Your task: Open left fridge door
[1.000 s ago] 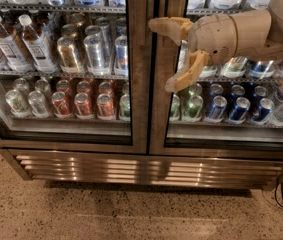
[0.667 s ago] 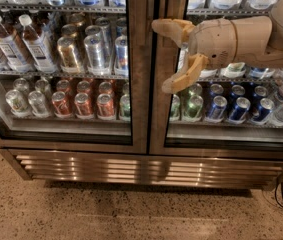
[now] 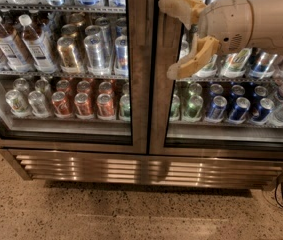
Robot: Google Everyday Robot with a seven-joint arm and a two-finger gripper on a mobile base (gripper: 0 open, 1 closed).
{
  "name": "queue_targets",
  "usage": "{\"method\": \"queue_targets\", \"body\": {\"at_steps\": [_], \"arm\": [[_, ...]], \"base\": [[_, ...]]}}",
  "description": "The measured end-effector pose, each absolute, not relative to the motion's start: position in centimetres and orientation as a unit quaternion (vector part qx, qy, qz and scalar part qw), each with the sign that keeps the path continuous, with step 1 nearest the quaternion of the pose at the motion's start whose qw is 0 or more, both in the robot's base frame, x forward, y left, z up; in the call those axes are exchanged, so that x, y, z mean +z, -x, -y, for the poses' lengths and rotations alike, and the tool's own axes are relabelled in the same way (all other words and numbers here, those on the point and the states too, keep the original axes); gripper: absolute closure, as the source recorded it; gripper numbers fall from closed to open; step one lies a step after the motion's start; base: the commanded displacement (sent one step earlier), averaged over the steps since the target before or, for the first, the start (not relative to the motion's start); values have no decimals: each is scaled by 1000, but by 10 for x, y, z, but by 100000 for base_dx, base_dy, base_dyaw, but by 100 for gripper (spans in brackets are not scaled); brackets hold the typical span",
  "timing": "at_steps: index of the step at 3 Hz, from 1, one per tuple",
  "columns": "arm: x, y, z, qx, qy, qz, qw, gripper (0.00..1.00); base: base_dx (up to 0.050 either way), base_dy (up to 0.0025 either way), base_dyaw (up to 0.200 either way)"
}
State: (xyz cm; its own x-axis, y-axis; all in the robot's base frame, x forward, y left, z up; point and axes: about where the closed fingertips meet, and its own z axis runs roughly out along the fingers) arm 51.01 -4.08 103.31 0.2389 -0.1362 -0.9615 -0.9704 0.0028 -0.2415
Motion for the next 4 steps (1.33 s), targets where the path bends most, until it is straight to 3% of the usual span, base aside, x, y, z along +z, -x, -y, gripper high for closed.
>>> {"method": "queue_targets", "body": {"at_steps": [1, 4], "arm": [[1026, -511, 19, 399, 598, -473, 509, 0], [1006, -519, 16, 410, 588, -487, 499, 0]], "base": [[0, 0, 0], [0, 0, 0]]}}
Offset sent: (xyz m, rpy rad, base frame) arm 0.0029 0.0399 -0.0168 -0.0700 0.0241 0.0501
